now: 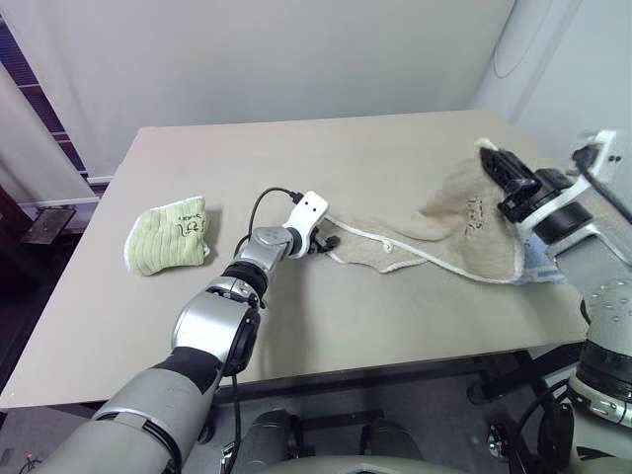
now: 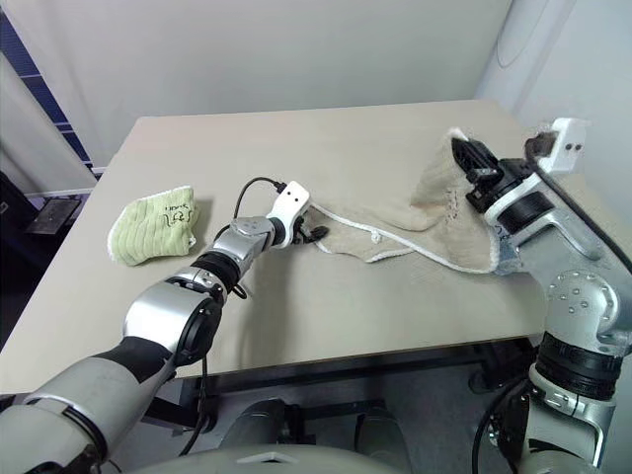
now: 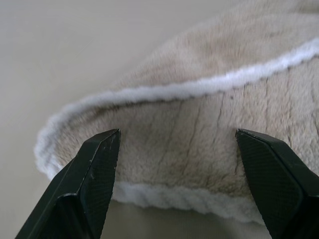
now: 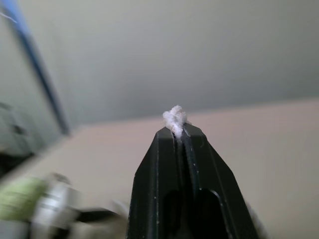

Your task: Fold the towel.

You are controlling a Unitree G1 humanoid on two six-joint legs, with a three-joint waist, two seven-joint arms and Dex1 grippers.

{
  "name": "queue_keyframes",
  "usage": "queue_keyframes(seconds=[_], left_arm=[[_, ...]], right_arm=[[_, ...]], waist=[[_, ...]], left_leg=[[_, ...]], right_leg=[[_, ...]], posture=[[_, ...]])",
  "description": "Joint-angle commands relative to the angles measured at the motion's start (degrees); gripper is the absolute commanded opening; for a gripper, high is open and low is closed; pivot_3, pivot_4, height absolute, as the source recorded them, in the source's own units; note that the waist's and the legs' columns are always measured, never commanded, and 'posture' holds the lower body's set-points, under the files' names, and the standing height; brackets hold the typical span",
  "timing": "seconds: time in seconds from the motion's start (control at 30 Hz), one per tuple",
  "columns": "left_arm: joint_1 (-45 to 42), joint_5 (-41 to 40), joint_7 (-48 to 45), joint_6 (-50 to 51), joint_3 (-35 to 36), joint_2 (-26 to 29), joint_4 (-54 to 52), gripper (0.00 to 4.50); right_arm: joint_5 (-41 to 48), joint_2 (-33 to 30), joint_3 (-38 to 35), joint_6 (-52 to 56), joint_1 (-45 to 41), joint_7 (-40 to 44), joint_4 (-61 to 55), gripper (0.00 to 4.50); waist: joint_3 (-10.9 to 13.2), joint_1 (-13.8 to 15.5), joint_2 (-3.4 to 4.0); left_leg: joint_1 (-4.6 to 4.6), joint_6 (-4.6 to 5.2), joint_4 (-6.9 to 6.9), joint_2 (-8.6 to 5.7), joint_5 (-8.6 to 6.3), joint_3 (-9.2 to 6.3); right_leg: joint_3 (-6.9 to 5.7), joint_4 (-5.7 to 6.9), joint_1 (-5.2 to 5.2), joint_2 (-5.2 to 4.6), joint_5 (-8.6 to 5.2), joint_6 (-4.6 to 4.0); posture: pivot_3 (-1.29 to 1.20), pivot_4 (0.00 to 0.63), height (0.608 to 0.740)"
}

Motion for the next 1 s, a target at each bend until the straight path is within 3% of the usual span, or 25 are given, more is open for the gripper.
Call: queue_keyframes(seconds=[0.03, 0.3, 0.57, 0.8, 0.9, 1.0], left_arm=[[-0.9, -0.7, 0.8, -2.9, 1.7, 1.4, -1.8, 3.88], [0.3, -4.7, 5.6, -4.8, 7.8, 4.5, -2.4, 3.88], [2.5, -5.0, 10.5, -4.2, 9.8, 7.2, -1.8, 3.88], [4.1, -5.1, 11.4, -3.8, 10.1, 6.5, -1.7, 3.88], [4.4, -4.7, 10.9, -3.8, 9.7, 6.2, -1.6, 3.88], [4.2, -5.6, 9.5, -3.8, 10.4, 6.2, -1.8, 3.88]], right_arm=[[13.2, -1.4, -3.2, 1.1, -5.4, -1.9, -5.9, 0.00], [35.0, -5.2, -0.8, 0.0, -17.5, -9.2, -4.9, 0.00], [40.3, -7.9, 7.2, 0.0, -31.6, -10.3, -2.0, 0.00], [43.8, -5.3, 10.4, -2.0, -43.6, -12.2, 4.0, 0.00], [43.1, -5.4, 10.3, -2.0, -43.7, -13.7, 5.3, 0.00], [36.9, -6.5, 9.9, -1.7, -36.7, -14.5, 6.7, 0.00]], waist=[[0.0, 0.0, 0.00], [0.0, 0.1, -0.01], [0.0, 0.1, -0.03], [0.0, 0.1, -0.07], [-0.1, 0.2, -0.10], [-0.2, 0.1, -0.34]], left_leg=[[0.00, 0.00, 0.00, 0.00, 0.00, 0.00], [0.00, -0.08, 0.02, 0.01, -0.07, -0.03], [-0.01, -0.06, 0.03, 0.02, -0.05, -0.01], [-0.03, -0.08, 0.08, 0.02, -0.09, -0.01], [-0.03, -0.09, 0.07, 0.02, -0.09, -0.01], [-0.01, -0.09, 0.07, 0.03, -0.09, 0.01]], right_leg=[[0.00, 0.00, 0.00, -0.01, 0.01, -0.01], [-0.03, -0.08, -0.04, -0.06, 0.02, -0.04], [-0.03, -0.06, -0.10, -0.06, 0.03, -0.04], [-0.04, -0.11, -0.14, -0.09, 0.09, -0.09], [-0.04, -0.11, -0.14, -0.09, 0.12, -0.03], [-0.04, -0.11, -0.12, -0.08, 0.14, -0.04]], posture=[[0.00, 0.000, 0.721], [0.00, 0.000, 0.721], [0.00, 0.000, 0.721], [0.00, 0.000, 0.721], [0.00, 0.000, 0.721], [0.00, 0.000, 0.721]])
